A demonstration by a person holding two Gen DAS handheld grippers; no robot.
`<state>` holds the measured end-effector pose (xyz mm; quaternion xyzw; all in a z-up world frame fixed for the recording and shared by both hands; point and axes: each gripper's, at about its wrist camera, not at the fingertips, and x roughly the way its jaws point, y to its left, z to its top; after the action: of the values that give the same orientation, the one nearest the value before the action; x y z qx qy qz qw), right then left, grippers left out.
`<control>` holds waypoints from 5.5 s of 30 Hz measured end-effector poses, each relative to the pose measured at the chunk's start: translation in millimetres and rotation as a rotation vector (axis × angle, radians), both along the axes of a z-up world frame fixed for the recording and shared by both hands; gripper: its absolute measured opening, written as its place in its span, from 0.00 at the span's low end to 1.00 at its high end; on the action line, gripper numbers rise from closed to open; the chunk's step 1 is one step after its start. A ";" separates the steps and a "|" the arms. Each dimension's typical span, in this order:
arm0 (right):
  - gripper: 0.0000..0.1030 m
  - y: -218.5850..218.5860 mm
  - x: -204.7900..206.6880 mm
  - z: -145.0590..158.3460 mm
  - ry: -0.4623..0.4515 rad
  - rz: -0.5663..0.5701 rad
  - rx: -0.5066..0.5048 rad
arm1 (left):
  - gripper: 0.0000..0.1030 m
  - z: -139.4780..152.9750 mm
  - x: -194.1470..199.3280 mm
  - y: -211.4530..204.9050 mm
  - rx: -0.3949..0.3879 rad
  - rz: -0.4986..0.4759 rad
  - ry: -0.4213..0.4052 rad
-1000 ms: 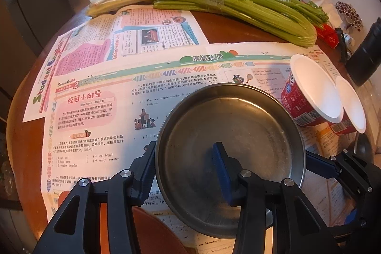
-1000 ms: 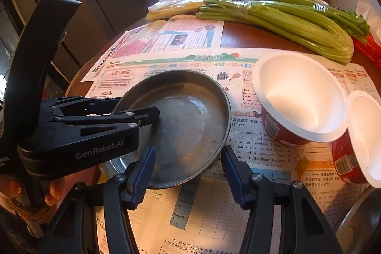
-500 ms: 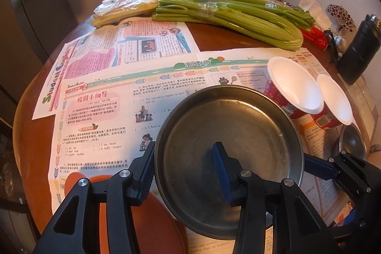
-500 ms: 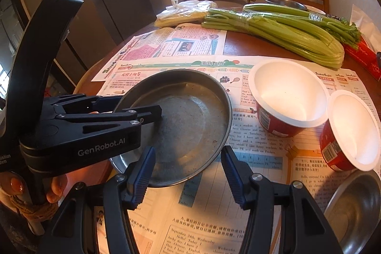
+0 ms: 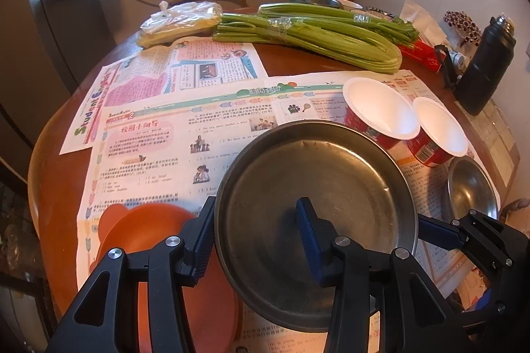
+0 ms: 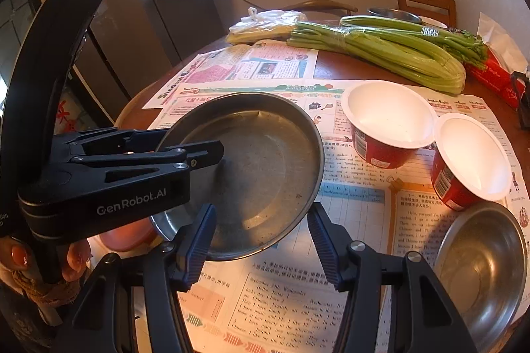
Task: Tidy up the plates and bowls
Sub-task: 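Lift the steel pan and carry it over the pink plate with the left tool, then lower the steel pan onto the pink plate with the left tool, then settle the steel pan flat on the pink plate and open the left tool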
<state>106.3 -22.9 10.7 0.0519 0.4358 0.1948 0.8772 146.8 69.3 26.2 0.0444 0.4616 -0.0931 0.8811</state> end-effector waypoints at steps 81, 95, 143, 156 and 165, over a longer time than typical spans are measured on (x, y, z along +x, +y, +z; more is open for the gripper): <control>0.56 114.7 1.8 -15.7 0.033 0.238 -0.026 | 0.48 -39.3 -34.9 124.6 -0.032 0.221 0.044; 0.56 117.4 -0.3 -16.3 0.020 0.250 -0.034 | 0.49 -34.0 -35.2 127.5 -0.035 0.224 0.032; 0.57 84.5 -3.8 14.6 -0.096 0.163 0.008 | 0.51 -7.1 -69.8 179.8 -0.167 0.396 -0.062; 0.57 94.4 5.3 -14.7 0.036 0.198 0.028 | 0.52 -41.5 -51.5 166.7 -0.217 0.342 0.039; 0.57 110.4 8.8 -29.7 0.093 0.236 0.030 | 0.52 -55.1 -39.3 158.9 -0.207 0.319 0.084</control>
<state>115.1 87.5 -19.0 0.0223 0.4760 0.3005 0.8262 107.5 228.3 -28.9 -0.1243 0.4871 -0.0009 0.8645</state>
